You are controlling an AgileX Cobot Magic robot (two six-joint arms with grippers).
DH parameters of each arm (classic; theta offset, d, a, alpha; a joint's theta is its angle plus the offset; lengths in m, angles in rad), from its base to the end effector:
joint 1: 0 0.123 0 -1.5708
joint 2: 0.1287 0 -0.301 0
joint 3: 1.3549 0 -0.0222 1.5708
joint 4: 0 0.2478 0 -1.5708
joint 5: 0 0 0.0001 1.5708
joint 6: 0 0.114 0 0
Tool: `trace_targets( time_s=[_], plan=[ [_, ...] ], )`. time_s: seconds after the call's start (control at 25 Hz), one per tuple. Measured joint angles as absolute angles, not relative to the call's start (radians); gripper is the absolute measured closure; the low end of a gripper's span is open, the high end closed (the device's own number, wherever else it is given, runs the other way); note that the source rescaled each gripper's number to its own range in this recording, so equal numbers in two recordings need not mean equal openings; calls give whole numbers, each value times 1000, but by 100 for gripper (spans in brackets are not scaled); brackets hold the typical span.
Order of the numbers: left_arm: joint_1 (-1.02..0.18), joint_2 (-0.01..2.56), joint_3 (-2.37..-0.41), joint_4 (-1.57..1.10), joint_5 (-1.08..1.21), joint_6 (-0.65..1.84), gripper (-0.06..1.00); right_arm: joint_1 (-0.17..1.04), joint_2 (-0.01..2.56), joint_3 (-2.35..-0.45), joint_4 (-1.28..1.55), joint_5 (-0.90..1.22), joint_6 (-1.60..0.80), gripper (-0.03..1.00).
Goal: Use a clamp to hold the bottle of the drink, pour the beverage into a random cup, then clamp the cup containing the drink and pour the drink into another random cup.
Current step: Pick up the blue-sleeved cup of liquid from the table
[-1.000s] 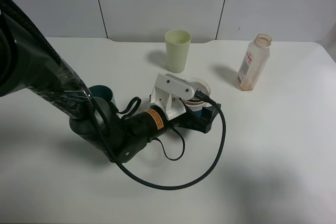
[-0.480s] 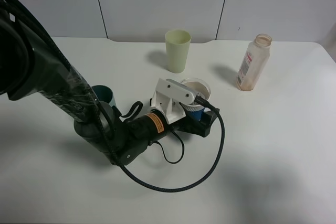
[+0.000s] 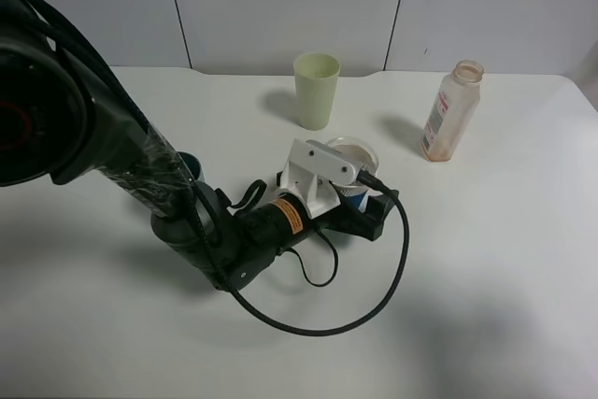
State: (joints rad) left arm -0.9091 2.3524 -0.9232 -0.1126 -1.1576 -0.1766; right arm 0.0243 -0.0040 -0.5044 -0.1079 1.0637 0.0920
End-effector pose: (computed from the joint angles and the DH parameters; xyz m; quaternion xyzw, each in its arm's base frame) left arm 0.2716 -0.3296 0.0502 0.2281 0.7351 -0.3080 0.5593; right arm -0.0044 -0.0108 0.2668 0.0312 0.8500 -0.0234 0.5253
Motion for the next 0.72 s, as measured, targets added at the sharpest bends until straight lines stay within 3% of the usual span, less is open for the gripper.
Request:
trace_targets(
  time_s=[0.24, 0.28, 0.4, 0.6, 0.72],
  plan=[
    [-909, 2353, -926, -113, -1158, -148, -5, 24, -4, -504, -108, 1064, 92, -3],
    [-909, 2353, -926, -114, -1158, -135, -1, 24, -4, -504, -108, 1064, 92, -3],
    [-909, 2353, -926, -114, -1158, -90, 22, 24, -4, -504, -108, 1064, 92, -3],
    [-909, 2353, -926, -114, -1158, -48, 79, 24, -4, -504, -108, 1064, 92, -3],
    [-909, 2353, -926, -114, -1158, -44, 92, 24, -4, -504, -108, 1064, 92, -3]
  ],
)
